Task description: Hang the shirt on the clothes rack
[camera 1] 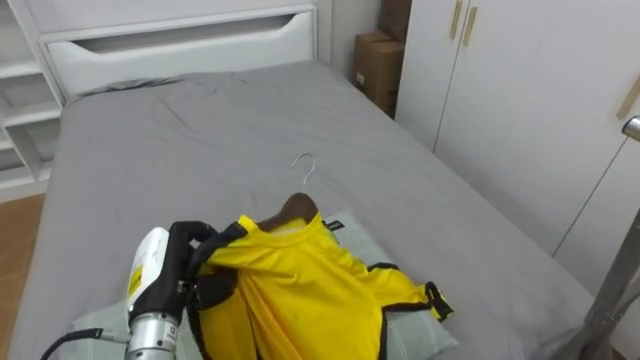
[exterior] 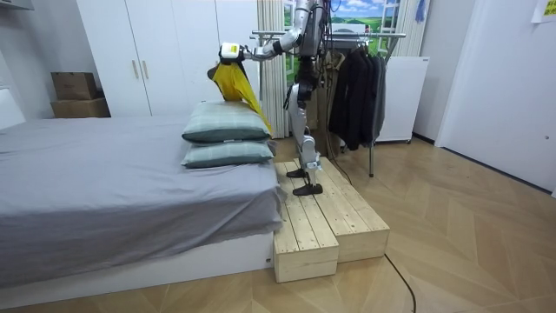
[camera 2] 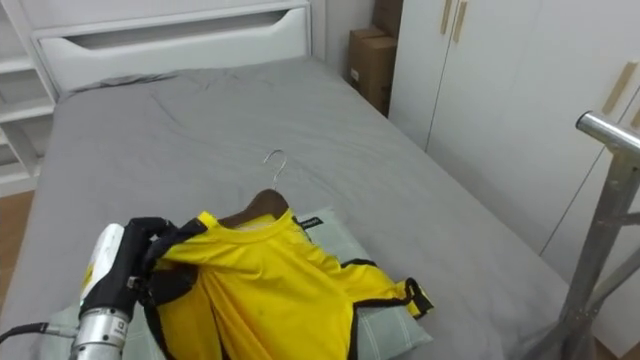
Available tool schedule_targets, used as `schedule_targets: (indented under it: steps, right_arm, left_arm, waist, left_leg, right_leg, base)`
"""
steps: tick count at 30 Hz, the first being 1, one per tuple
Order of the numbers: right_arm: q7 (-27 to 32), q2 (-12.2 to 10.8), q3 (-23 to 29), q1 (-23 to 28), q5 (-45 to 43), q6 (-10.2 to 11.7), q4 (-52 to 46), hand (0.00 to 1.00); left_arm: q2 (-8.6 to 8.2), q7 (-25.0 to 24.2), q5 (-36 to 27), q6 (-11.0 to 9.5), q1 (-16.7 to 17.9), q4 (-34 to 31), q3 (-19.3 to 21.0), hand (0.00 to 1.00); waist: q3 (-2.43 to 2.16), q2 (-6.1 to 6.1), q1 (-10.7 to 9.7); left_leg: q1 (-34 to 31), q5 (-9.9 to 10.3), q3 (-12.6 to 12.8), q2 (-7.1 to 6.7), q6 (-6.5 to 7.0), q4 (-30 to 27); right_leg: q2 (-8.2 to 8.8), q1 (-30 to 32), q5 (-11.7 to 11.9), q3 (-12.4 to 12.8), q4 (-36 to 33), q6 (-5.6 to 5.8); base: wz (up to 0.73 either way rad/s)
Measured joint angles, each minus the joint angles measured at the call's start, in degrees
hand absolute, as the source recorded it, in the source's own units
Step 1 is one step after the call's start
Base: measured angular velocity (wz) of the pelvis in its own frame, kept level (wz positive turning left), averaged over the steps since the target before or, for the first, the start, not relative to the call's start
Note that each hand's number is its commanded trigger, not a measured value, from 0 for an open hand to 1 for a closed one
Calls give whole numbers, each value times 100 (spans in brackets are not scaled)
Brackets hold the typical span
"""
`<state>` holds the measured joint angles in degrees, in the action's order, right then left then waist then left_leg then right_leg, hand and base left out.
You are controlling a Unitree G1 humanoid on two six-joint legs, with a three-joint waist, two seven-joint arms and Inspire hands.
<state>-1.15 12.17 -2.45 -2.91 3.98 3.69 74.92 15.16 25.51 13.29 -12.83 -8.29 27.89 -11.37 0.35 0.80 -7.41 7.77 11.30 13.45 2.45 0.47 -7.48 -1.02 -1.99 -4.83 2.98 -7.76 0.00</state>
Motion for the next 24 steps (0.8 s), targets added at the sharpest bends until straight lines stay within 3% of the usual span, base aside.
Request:
schedule_targets:
  steps: [8, 12, 17, 24]
  right_arm:
    - [302, 54, 39, -290, -120, 8, -457, 0]
    - [426, 106, 39, -288, -208, 7, -954, 0]
    - [610, 140, 27, -339, -208, 197, -1364, 0]
    - [601, 148, -92, -478, -230, 204, -1718, 0]
  left_arm:
    - [15, -353, -642, 2, -1, -628, 0, 100]
    - [18, -460, -709, 2, -2, -730, 0, 100]
    - [18, -633, -692, 2, -1, -771, 0, 100]
    - [21, -651, -633, 3, -5, -1150, 0, 100]
  waist:
    - [-17, -34, 18]
    - [-15, -55, 107]
    - [-42, -125, 316]
    - [-39, -128, 414]
  left_leg:
    - [-1, 0, -102, -1, -1, -28]
    - [-10, -1, -103, -9, -2, -34]
    - [-8, -10, -161, -2, -15, -50]
    - [-68, -9, -203, -12, -14, -84]
  right_leg:
    - [13, 1, -76, -72, -94, -1]
    - [23, 3, -97, -89, -106, -6]
    - [30, -17, -109, -174, -113, -21]
    - [51, 0, -109, -212, -113, -19]
  base:
    - [6]
    - [0]
    - [6]
    - [3]
